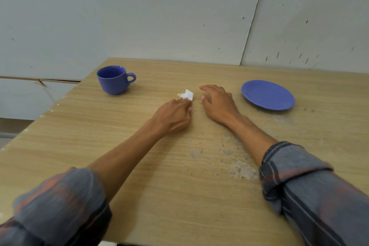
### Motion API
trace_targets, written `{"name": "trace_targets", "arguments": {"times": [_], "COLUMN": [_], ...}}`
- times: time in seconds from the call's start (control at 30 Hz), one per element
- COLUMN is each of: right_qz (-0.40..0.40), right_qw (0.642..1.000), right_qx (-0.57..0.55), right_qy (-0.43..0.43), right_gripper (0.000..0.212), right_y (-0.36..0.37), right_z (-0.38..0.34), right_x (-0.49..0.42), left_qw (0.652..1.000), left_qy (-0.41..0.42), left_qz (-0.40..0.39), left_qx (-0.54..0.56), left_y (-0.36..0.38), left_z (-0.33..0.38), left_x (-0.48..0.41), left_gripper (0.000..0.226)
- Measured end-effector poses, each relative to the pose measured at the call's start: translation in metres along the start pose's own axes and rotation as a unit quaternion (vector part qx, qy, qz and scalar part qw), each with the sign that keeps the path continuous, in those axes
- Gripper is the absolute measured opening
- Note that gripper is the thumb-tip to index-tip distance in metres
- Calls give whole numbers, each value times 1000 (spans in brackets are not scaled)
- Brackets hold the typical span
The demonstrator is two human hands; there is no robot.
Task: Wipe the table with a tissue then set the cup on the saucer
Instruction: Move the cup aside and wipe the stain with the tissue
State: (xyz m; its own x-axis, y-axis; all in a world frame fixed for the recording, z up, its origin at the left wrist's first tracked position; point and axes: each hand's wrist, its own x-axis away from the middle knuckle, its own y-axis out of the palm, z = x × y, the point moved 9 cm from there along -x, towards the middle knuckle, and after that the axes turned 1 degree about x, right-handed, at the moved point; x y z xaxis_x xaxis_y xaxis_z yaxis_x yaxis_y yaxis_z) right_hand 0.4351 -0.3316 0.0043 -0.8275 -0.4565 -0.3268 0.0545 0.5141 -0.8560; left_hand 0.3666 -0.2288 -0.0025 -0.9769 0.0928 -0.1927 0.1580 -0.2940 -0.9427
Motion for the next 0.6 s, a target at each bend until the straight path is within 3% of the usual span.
{"name": "trace_targets", "arguments": {"times": [0.13, 0.2, 0.33, 0.4, 0.6], "right_qz": [-38, -59, -52, -43, -11], "right_qw": [993, 993, 997, 997, 997], "right_qx": [-38, -42, -21, -14, -66], "right_qy": [-102, -95, -59, -61, -37], "right_gripper": [32, 28, 37, 42, 19], "right_y": [8, 15, 23, 27, 31], "right_z": [-41, -46, -45, -50, -48], "right_x": [-1, -3, -2, 0, -19], "left_qw": [996, 992, 971, 968, 983], "left_qy": [35, 48, -26, -55, -59], "left_qz": [-37, 9, 129, 152, 122], "left_qx": [74, 120, 198, 193, 120], "left_y": [-4, -15, -37, -43, -36], "left_z": [-5, -15, -56, -72, -82], "left_x": [7, 13, 22, 22, 16], "left_gripper": [39, 36, 31, 30, 29]}}
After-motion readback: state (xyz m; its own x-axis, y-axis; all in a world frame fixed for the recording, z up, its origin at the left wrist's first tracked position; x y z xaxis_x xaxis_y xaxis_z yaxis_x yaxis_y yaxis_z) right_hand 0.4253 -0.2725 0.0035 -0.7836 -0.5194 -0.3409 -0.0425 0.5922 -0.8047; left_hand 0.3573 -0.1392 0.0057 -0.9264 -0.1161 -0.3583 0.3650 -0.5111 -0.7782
